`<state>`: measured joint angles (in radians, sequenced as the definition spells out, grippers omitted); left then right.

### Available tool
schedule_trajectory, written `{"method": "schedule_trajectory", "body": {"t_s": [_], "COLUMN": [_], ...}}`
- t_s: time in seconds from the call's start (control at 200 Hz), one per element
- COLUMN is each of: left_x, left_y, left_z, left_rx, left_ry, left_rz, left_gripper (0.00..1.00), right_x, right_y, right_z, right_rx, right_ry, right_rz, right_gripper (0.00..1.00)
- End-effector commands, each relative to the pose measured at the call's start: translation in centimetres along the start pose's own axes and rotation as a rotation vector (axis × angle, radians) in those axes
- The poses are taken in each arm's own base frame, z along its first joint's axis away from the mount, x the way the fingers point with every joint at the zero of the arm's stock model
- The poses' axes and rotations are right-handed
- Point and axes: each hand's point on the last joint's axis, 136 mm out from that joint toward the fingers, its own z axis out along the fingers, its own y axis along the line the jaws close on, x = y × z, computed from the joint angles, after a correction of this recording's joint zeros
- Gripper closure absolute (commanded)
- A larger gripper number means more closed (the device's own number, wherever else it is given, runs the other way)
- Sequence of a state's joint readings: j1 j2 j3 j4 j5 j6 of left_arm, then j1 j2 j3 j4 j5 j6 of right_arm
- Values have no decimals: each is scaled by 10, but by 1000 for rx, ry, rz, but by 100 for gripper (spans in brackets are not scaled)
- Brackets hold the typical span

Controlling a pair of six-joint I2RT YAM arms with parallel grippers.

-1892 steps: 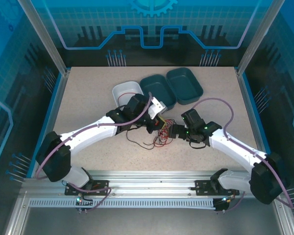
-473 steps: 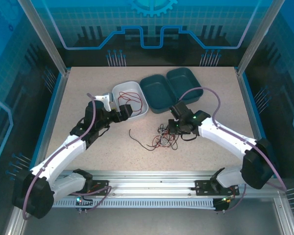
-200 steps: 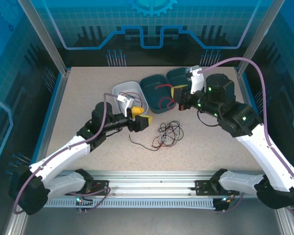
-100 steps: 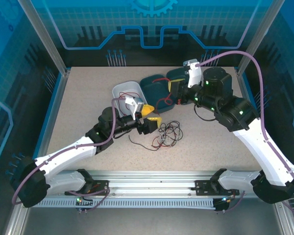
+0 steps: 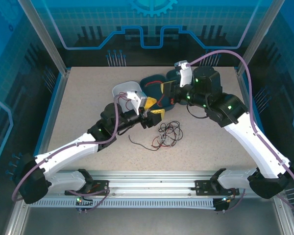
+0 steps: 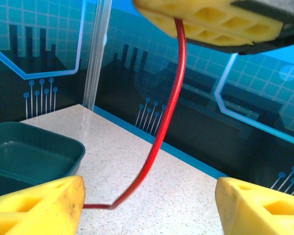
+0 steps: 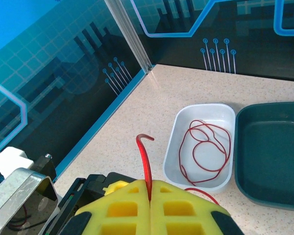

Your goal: Untangle the cables

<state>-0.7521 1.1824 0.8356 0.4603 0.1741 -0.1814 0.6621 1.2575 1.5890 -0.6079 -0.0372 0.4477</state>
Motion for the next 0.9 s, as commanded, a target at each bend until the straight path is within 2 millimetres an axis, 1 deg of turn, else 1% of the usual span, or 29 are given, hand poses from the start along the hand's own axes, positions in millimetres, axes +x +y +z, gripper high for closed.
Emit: {"method": "schedule_trajectory", "body": {"t_s": [0.0, 0.04, 0.105, 0.155, 0.2, 0.235, 0.32, 0.365, 0.4, 0.445, 0.535, 0.6, 0.655, 0.705, 0.725, 0.735, 0.896], "left_x": [-13, -12, -11, -11, -9, -9, -10, -11, -10, -11, -9, -6, -4, -3, -4, -3, -8], "left_y": [2, 4, 8, 9, 12, 12, 15, 17, 20, 22, 31, 44, 56, 68, 74, 76, 125], "left_z": [7, 8, 11, 14, 15, 16, 15, 14, 12, 10, 5, 0, -4, -7, -8, -8, -13], "left_rx": [-26, -38, -54, -63, -72, -76, -94, -110, -122, -133, -160, -185, -206, -221, -225, -228, -303], "left_ry": [-13, -7, 1, 8, 17, 18, 25, 28, 32, 37, 61, 86, 103, 112, 112, 113, 127], "left_rz": [44, 46, 53, 57, 59, 62, 70, 76, 81, 90, 82, 60, 47, 41, 36, 35, -16], "left_gripper": [35, 39, 41, 54, 62, 70, 91, 100, 100, 100, 100, 100, 100, 100, 100, 100, 100], "right_x": [2, 3, 3, 4, 5, 5, 6, 7, 8, 10, 15, 20, 24, 28, 31, 33, 52], "right_y": [9, 9, 10, 11, 11, 10, 6, 3, -1, -7, -20, -33, -45, -54, -58, -60, -84], "right_z": [7, 8, 10, 11, 12, 13, 14, 14, 14, 14, 12, 10, 5, 1, 0, -1, -14], "right_rx": [-42, -46, -53, -60, -59, -57, -40, -27, -14, 6, 49, 94, 129, 159, 173, 179, 258], "right_ry": [6, 10, 12, 13, 16, 17, 18, 21, 23, 27, 38, 49, 54, 54, 56, 57, 54], "right_rz": [9, 10, 13, 15, 15, 15, 13, 15, 16, 21, 36, 57, 77, 95, 101, 104, 137], "right_gripper": [99, 99, 99, 99, 98, 98, 96, 94, 91, 83, 62, 46, 35, 19, 4, 1, 0]}}
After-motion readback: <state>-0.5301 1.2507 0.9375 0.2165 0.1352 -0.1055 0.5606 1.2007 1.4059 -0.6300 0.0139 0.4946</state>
